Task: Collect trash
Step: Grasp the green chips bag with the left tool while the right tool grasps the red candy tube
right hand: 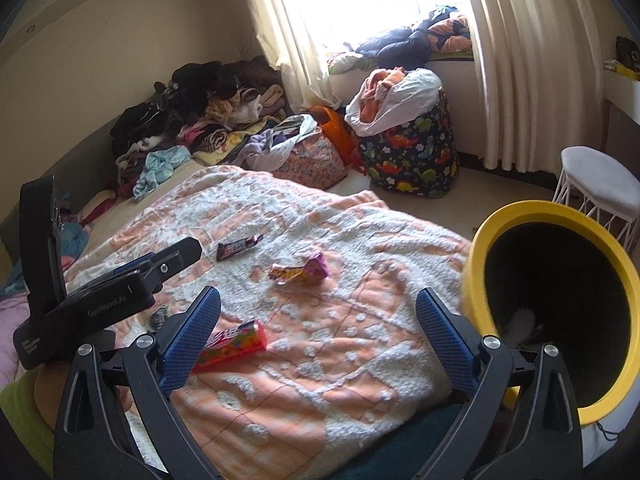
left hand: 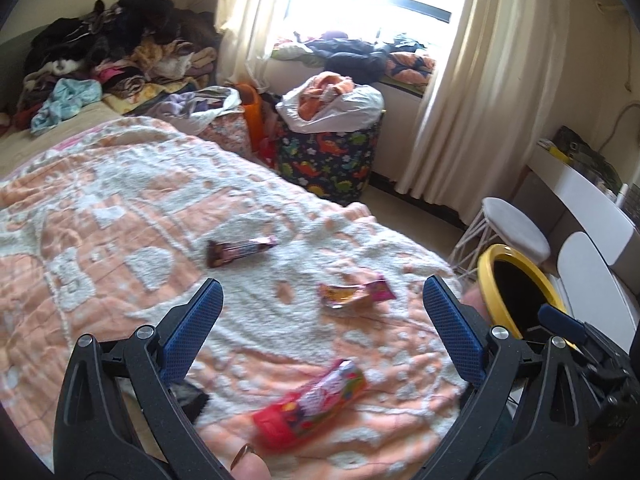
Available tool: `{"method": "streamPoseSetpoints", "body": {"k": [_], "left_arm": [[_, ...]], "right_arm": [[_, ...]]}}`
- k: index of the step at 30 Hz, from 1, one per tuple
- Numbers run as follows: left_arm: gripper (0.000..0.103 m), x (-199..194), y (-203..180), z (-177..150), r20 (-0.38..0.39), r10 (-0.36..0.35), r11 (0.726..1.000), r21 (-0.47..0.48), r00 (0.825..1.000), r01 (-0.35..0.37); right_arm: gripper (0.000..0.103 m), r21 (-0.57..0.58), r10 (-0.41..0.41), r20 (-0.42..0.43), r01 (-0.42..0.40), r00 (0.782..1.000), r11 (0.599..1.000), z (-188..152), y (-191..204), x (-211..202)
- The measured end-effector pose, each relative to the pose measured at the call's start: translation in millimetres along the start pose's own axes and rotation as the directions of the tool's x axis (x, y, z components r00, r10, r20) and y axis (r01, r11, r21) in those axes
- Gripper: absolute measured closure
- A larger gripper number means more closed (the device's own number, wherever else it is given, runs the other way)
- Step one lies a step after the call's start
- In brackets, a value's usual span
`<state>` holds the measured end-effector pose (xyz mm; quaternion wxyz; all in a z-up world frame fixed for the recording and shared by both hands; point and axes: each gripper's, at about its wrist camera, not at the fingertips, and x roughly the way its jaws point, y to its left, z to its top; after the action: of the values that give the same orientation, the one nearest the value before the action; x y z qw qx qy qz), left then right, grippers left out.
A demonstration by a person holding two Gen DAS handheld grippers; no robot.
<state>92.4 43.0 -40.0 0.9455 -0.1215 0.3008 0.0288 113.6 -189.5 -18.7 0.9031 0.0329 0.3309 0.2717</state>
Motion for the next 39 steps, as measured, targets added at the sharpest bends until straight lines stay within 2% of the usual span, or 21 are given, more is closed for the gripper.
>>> {"method": "streamPoseSetpoints", "body": {"k": [9,18,25,28,30,31,33,39], "left_arm": [[0.011,-7,54,-11,-0.025,0.102,0.993,-0.061,0.994,-0.104],[0.011,-10,94,-30,-0.081,0.159,0.981,-0.101,0.984,-0.167],[0.011,-9,121,-44,-0.130,0.168,0.968,-0.168,0.977,-0.188],[0.011,-5,129,-51,-0.159,0.138,0.961,-0.216,0.978,-0.171],[0.018,-1,130,-55,-0.176,0.126,0.960,-0.227,0.976,-0.165],[0.020,1,131,-57,-0.185,0.115,0.959,-0.236,0.976,-0.157],[0.026,5,132,-61,-0.203,0.094,0.956,-0.256,0.975,-0.145],[0.031,9,125,-64,-0.202,0.081,0.956,-0.263,0.976,-0.134]], "right_arm": [[0.008,-0.016,0.057,-0.108,-0.059,0.992,0.998,-12,34,31],[0.008,0.026,0.074,-0.222,-0.070,0.972,0.997,-23,48,67],[0.008,0.038,0.084,-0.303,-0.076,0.949,0.996,-32,60,94],[0.008,0.042,0.090,-0.328,-0.080,0.941,0.996,-34,62,104],[0.009,0.068,0.112,-0.351,-0.094,0.930,0.993,-35,63,113],[0.013,0.095,0.128,-0.363,-0.101,0.923,0.990,-37,61,118],[0.015,0.169,0.172,-0.391,-0.114,0.904,0.979,-43,57,129],[0.017,0.211,0.204,-0.381,-0.130,0.902,0.969,-39,55,138]]}}
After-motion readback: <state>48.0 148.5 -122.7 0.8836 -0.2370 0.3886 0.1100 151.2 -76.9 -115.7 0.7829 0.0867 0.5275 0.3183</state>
